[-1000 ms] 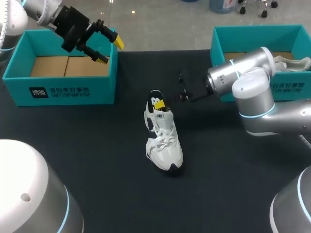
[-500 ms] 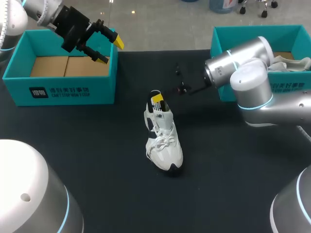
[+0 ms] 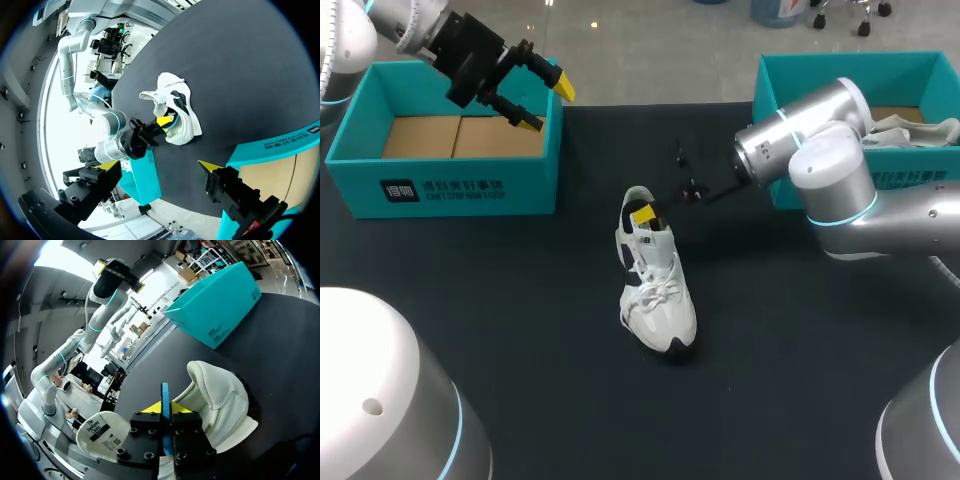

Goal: Take the shoe out of the shoebox, open the shoe tongue, remove and reinsert the insole, then place the shoe into the shoebox

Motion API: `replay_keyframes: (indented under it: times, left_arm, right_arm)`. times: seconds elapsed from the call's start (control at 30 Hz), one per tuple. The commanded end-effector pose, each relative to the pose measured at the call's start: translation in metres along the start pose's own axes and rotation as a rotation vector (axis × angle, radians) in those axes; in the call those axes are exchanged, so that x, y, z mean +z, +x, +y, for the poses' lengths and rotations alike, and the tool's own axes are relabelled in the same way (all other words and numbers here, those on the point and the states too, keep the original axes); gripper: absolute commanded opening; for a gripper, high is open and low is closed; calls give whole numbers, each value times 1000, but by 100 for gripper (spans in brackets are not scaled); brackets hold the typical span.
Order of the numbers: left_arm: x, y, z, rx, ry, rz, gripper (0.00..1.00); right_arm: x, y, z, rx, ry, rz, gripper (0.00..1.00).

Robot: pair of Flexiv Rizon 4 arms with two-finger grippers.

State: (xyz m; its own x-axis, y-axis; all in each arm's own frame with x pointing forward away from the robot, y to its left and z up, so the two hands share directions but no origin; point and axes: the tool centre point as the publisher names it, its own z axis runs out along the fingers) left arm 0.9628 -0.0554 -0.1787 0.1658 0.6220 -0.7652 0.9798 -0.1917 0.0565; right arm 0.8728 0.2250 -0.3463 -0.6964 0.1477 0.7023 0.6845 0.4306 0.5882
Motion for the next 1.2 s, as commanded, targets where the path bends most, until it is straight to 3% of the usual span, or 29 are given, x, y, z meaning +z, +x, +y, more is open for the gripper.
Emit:
replay_keyframes:
  times: [0.03,0.2,0.27,0.4,0.47,0.5,0.67,0.8,1.03,1.07,1.13,1.2]
  left_arm:
    - [0,0,0,1,-1,3,100]
    - [0,0,0,1,-1,3,100]
    - [0,0,0,1,-1,3,100]
    - [0,0,0,1,-1,3,100]
    - [0,0,0,1,-1,3,100]
    - [0,0,0,1,-1,3,100]
    - [0,0,0,1,-1,3,100]
    - [0,0,0,1,-1,3,100]
    - [0,0,0,1,-1,3,100]
    - [0,0,0,1,-1,3,100]
    - [0,0,0,1,-1,3,100]
    - [0,0,0,1,-1,3,100]
  right_arm:
    - [3,1,-5,9,6,-1,0]
    - [1,2,-3,5,2,-10,0]
    - [1,3,0,-6,0,-13,33]
    - [-1,6,6,-28,5,-24,53]
    - [-3,9,9,-38,8,-30,75]
    - [-3,10,11,-44,10,-32,81]
    - [-7,16,17,-70,28,-50,91]
    - [-10,23,24,-95,32,-61,95]
    - [-10,26,27,-105,37,-65,90]
    - [-10,26,27,-105,37,-65,86]
    - [-10,24,26,-104,35,-66,57]
    - [-9,22,25,-101,34,-65,42]
